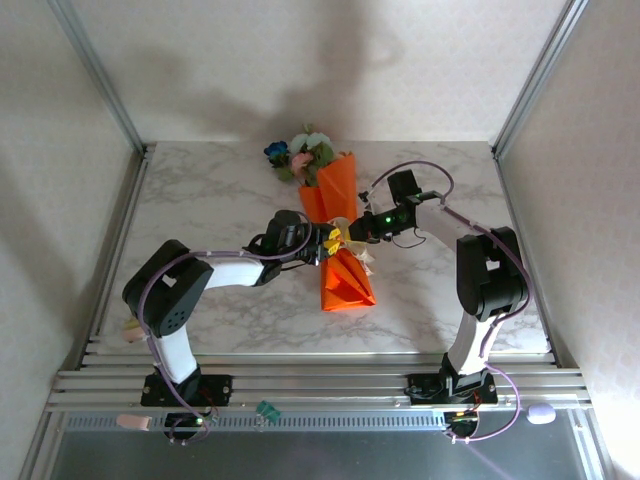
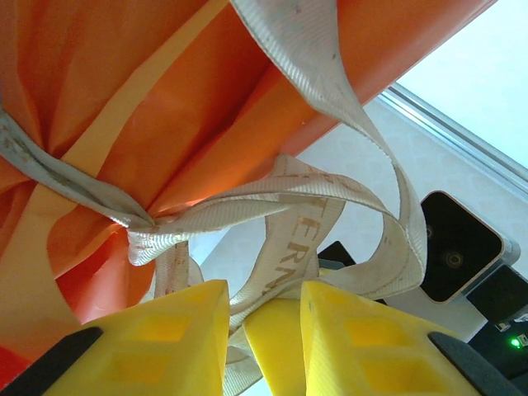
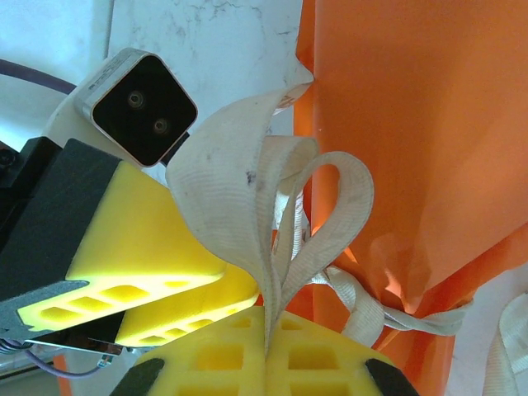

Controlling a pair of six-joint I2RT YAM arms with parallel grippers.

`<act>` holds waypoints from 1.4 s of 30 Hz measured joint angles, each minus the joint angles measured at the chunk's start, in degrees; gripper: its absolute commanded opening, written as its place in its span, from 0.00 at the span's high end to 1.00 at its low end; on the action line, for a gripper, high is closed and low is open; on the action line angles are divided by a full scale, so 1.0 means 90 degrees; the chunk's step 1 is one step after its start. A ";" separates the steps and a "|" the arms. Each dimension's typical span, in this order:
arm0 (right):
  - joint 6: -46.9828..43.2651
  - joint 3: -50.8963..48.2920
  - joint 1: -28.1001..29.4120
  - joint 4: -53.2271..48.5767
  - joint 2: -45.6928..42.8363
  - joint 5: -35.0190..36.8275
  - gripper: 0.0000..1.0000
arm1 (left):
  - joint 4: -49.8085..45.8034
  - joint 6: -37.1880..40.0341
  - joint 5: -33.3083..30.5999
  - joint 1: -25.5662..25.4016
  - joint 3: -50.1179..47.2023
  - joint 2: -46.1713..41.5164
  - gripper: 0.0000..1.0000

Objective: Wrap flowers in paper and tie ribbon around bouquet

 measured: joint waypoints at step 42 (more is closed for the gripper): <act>0.0024 -0.0046 0.0121 0.0049 -0.0041 0.0311 1.00 | -0.0500 0.0471 -0.0012 0.0019 0.0338 0.0155 1.00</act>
